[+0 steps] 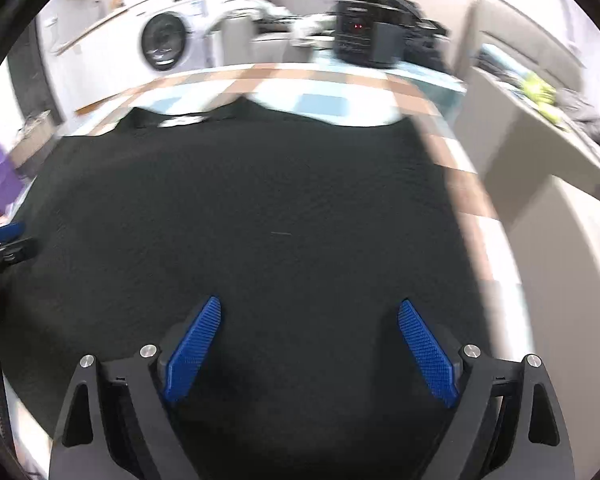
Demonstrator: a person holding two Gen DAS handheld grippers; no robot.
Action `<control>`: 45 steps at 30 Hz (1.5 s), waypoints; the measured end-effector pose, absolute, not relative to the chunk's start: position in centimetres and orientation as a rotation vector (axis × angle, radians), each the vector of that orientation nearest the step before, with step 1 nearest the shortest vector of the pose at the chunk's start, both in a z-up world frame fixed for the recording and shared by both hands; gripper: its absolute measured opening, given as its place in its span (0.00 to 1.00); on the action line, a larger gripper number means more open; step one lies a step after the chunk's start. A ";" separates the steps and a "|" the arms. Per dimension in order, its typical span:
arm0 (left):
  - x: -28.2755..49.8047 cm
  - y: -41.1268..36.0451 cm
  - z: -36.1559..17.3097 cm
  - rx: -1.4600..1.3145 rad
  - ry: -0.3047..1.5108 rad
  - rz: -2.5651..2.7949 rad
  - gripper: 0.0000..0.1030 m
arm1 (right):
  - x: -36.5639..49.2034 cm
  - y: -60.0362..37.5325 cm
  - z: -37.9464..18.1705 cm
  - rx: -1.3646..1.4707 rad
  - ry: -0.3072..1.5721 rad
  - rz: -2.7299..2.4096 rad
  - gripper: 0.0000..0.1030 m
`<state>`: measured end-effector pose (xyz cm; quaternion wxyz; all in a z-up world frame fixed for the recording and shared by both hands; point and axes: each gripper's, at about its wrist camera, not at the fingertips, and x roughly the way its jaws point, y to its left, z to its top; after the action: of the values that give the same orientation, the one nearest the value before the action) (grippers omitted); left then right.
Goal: Fold small clothes
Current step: 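Press both open grippers across the sweater body toward the collar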
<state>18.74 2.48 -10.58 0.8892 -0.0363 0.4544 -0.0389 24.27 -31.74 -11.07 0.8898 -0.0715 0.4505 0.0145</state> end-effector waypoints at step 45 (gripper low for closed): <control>28.8 0.4 -10.6 -0.066 0.960 -0.002 0.99 | 34.0 -24.1 -11.1 -0.166 0.966 0.119 0.92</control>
<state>28.82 0.36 -10.56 0.8865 -0.0318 0.4617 -0.0008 34.04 -24.14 -11.09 0.8805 -0.0795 0.4638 0.0570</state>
